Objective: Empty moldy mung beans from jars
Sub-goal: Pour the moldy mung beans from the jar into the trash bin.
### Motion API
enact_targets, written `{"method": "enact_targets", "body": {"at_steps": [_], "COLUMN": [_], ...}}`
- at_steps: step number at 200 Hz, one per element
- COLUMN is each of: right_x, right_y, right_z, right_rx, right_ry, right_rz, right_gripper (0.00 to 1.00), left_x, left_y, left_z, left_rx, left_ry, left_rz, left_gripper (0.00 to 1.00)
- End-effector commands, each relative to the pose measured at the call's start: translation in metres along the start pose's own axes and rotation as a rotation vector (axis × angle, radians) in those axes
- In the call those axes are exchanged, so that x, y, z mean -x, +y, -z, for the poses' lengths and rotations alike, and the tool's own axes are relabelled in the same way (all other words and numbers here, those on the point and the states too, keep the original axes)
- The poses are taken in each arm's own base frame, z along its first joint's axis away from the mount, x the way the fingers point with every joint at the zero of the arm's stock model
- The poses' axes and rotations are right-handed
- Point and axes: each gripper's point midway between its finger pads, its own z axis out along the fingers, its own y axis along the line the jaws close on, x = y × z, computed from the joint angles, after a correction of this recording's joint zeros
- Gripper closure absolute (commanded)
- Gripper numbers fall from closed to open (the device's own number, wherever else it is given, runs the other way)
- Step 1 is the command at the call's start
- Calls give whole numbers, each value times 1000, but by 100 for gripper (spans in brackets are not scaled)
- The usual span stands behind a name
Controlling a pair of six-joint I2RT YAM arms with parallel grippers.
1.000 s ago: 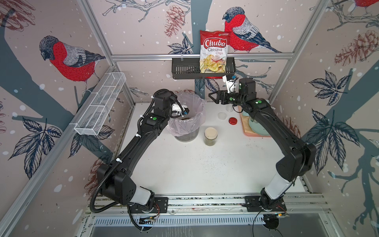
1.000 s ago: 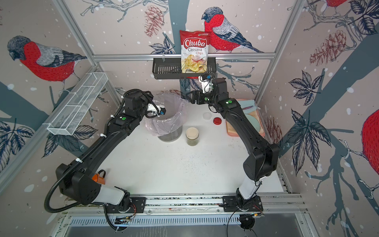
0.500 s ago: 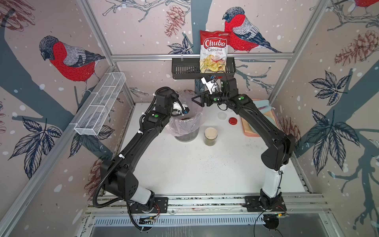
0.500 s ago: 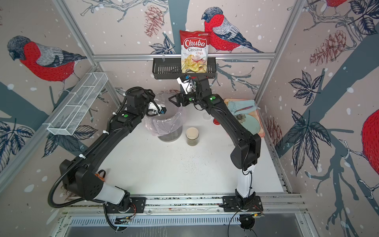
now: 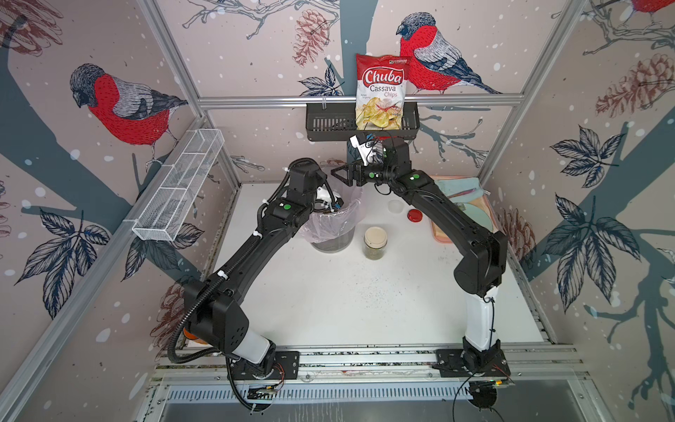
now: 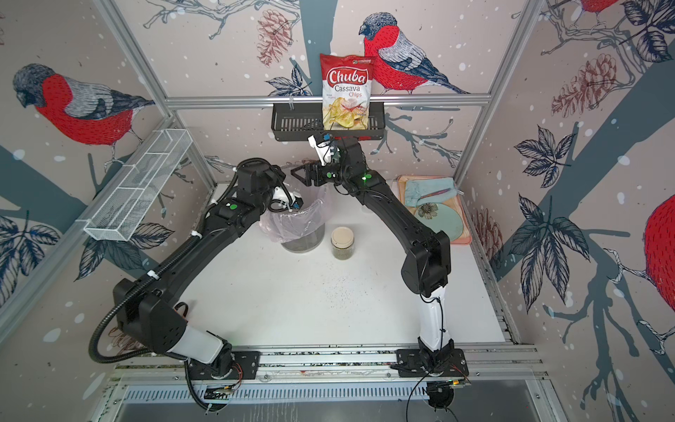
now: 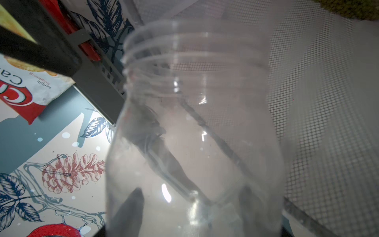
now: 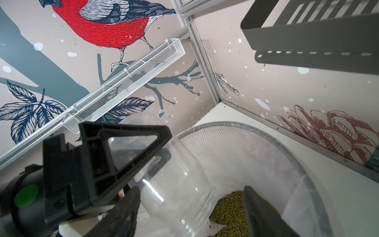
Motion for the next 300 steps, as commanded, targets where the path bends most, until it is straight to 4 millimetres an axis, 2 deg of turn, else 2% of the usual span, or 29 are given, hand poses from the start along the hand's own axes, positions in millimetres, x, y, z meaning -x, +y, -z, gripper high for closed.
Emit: {"method": "enact_targets", "body": {"at_steps": [1,49,65,82,107,142,154,178,194,222,229,241,258,275,285,300], "right_x": [-5,-42,-36,-26,-33,-18,-9,15,24,32,33,36,38,41,42,42], "right_y": [-1,-14,-16,-4,1,5,8,15,10,-14,-19,-22,-24,-27,-29,-28], "right_z": [-9,-29,-26,-17,-22,-11,-4,23,43,69,75,83,91,92,92,94], "right_rx": [13,-14,-35,4,-13,-3,-20,-34,-74,-142,-150,-162,-180,-188,-185,-190], "right_ry": [7,119,118,81,109,50,22,-82,-172,-269,-279,-300,-323,-330,-329,-326], "right_rz": [2,-16,-14,2,32,31,36,37,33,-35,-52,-59,-56,-62,-70,-71], "right_gripper": [22,23,24,24,23,24,23,22,21,21,21,21,21,20,21,20], "left_x": [6,14,14,13,10,4,-4,-27,-25,-13,-16,-24,-24,-14,-15,-24], "left_y": [-4,-11,-9,-7,-6,-4,2,21,22,-2,0,16,31,18,12,26], "left_z": [-2,-11,-12,-13,-13,-13,-14,-13,-13,-21,-22,-18,-13,-18,-21,-19], "left_rx": [-9,-35,-32,-31,-30,-27,-16,23,26,-25,-22,18,56,24,2,40], "left_ry": [-22,-38,-39,-36,-32,-22,-8,32,22,-3,3,24,17,-6,-2,25], "left_rz": [-80,-76,-75,-71,-60,-51,-39,-17,-21,-28,-27,-17,-22,-31,-37,-22], "left_gripper": [38,38,38,38,38,38,38,38,38,38,38,38,38,38,38,38]}}
